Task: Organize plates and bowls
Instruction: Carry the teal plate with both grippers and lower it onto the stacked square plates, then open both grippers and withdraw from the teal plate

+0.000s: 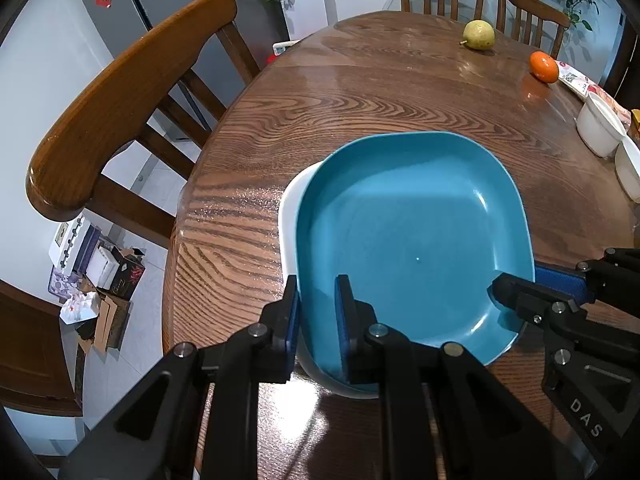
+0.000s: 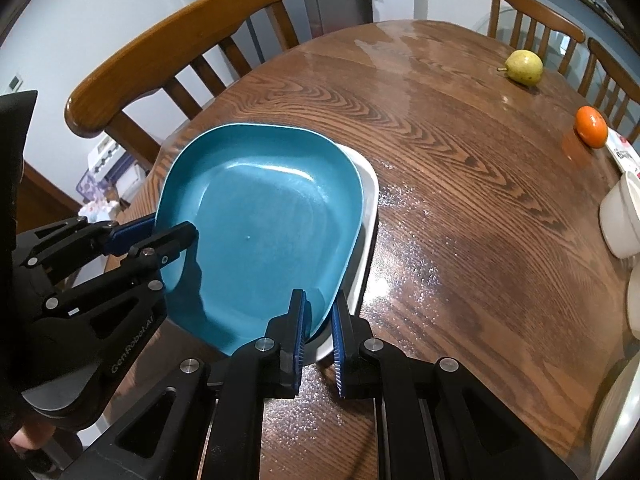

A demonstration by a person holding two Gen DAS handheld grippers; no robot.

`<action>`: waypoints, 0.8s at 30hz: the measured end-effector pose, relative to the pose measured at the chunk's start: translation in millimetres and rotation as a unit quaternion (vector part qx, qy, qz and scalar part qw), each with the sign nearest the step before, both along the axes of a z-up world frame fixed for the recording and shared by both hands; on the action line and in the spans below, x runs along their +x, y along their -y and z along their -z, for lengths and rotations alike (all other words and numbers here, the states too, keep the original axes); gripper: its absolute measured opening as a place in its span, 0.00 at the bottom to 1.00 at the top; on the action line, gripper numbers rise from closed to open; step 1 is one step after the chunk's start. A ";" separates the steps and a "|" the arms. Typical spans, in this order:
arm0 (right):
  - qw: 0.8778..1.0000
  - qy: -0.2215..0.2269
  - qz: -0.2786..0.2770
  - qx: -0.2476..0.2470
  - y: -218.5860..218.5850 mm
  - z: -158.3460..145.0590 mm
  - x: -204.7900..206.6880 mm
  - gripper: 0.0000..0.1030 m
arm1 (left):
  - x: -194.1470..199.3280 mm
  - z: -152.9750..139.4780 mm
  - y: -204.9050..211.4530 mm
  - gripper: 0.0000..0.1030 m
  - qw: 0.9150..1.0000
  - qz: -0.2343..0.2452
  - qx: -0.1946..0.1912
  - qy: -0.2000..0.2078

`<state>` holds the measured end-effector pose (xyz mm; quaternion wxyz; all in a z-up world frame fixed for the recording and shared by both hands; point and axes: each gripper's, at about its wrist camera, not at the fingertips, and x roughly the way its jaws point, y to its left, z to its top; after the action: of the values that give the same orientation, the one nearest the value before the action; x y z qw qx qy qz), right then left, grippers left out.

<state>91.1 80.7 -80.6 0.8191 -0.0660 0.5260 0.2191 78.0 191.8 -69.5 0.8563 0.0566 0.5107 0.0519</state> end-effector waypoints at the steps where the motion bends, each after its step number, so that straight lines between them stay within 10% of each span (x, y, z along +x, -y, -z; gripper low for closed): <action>1: 1.000 0.000 0.000 -0.001 -0.2 -0.2 -0.1 0.12 | -0.2 -0.1 0.0 0.15 1.000 0.000 0.000 0.000; 24: 1.000 0.012 0.002 -0.011 0.0 -4.8 -3.5 0.12 | -2.8 -0.8 -0.3 0.17 1.000 0.000 0.011 0.002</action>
<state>87.6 80.7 -75.8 0.8253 -0.0765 0.5181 0.2113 75.2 192.1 -68.7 0.8564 0.0656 0.5088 0.0579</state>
